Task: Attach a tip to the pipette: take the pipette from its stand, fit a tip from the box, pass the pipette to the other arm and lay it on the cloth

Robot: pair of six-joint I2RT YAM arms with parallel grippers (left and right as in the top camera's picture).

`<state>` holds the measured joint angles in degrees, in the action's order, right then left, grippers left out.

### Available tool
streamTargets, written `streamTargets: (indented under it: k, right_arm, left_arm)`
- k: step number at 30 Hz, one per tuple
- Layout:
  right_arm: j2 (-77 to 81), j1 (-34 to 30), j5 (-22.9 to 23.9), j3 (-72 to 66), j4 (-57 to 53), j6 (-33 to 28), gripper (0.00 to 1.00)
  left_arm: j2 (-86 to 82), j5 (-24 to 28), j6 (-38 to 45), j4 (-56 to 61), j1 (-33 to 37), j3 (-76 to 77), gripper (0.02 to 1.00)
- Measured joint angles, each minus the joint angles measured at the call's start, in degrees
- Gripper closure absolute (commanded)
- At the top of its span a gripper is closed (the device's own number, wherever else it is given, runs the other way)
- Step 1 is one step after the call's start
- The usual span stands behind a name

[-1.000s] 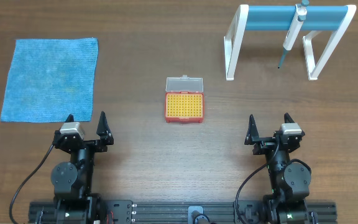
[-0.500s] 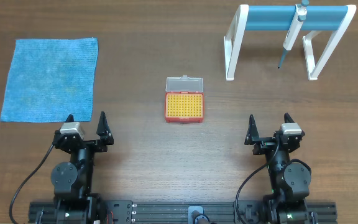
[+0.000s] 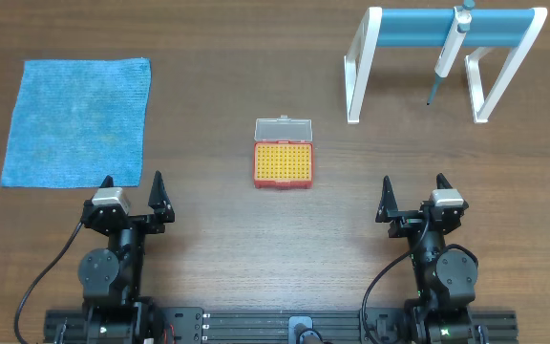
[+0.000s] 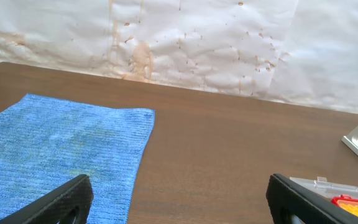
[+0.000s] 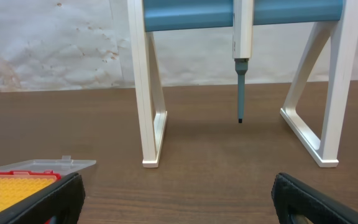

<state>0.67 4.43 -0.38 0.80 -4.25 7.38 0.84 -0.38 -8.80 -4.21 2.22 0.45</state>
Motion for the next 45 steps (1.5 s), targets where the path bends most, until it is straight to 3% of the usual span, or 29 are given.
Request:
streamTargets:
  k: [21, 24, 29, 32, 36, 45]
  right_arm:
    - [2.3, 0.0, 0.0, 0.2, 1.0, 0.0, 0.025]
    - [14.3, -2.4, -0.1, 3.9, 9.0, 0.0, 0.025]
    - [51.6, -8.5, -0.2, 15.8, 41.2, 0.0, 0.025]
    - [70.4, -10.1, -0.2, 19.5, 55.2, 0.0, 0.025]
    - [87.4, -10.4, -0.2, 27.2, 57.7, -2.1, 0.025]
    - [93.1, -11.5, -0.2, 40.2, 47.7, -10.3, 0.025]
  left_arm:
    - [0.0, 0.0, 0.0, 0.0, 0.0, 0.0, 0.112]
    - [0.0, 0.0, 0.0, 0.0, 0.0, 0.0, 0.112]
    - [-0.1, 0.0, 0.0, 0.0, 0.0, 0.0, 0.112]
    - [-0.1, 0.2, 0.0, 0.0, 0.0, 0.0, 0.112]
    - [-0.1, 0.2, 0.0, 0.0, 0.0, 0.0, 0.112]
    - [-0.1, 0.2, 0.0, 0.0, 0.0, 0.0, 0.115]
